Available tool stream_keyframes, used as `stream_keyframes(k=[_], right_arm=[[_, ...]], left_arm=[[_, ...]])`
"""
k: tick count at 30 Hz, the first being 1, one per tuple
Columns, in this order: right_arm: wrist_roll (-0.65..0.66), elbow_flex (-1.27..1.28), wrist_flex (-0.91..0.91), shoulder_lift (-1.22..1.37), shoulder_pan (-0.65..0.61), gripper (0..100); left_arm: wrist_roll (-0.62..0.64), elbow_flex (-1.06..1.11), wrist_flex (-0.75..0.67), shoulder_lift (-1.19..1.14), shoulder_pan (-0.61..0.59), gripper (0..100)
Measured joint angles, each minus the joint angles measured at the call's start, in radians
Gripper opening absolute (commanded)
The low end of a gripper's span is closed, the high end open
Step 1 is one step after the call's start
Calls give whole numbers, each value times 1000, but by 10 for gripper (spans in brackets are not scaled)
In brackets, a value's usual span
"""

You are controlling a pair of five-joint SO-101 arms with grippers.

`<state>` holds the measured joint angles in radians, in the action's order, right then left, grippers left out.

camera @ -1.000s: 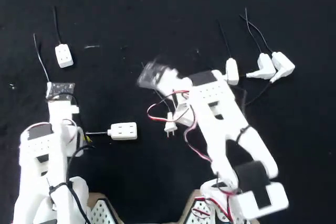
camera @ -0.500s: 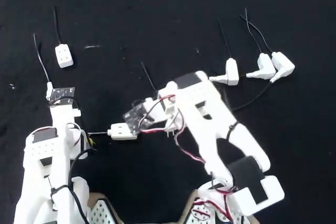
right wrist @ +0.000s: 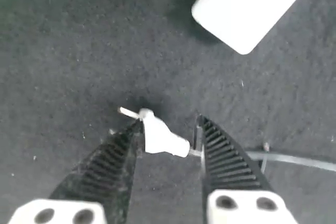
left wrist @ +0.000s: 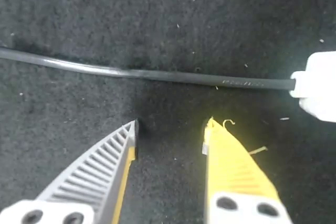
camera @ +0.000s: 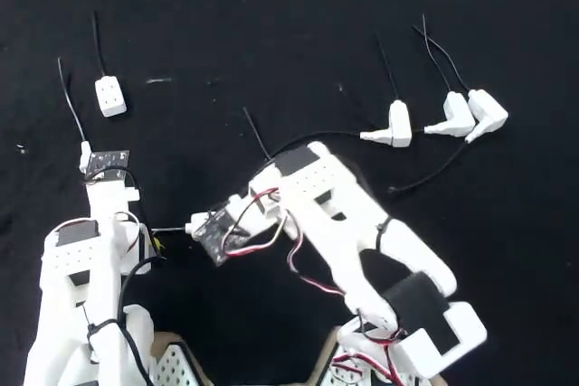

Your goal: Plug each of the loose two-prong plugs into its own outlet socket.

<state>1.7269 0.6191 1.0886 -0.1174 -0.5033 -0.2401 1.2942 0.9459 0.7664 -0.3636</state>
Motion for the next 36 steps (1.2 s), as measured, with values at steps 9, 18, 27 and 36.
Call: stream_keyframes(k=[9, 18, 27, 36], right_arm=[[48, 32, -2, 12, 124, 144], [57, 34, -146, 132, 133, 144], [-87, 72, -152, 87, -86, 144], [-121, 124, -153, -48, -152, 144]], left_arm=[[0, 0, 0, 0, 0, 210], [0, 0, 26, 2, 0, 210], [0, 0, 26, 2, 0, 210], [0, 0, 29, 2, 0, 210]])
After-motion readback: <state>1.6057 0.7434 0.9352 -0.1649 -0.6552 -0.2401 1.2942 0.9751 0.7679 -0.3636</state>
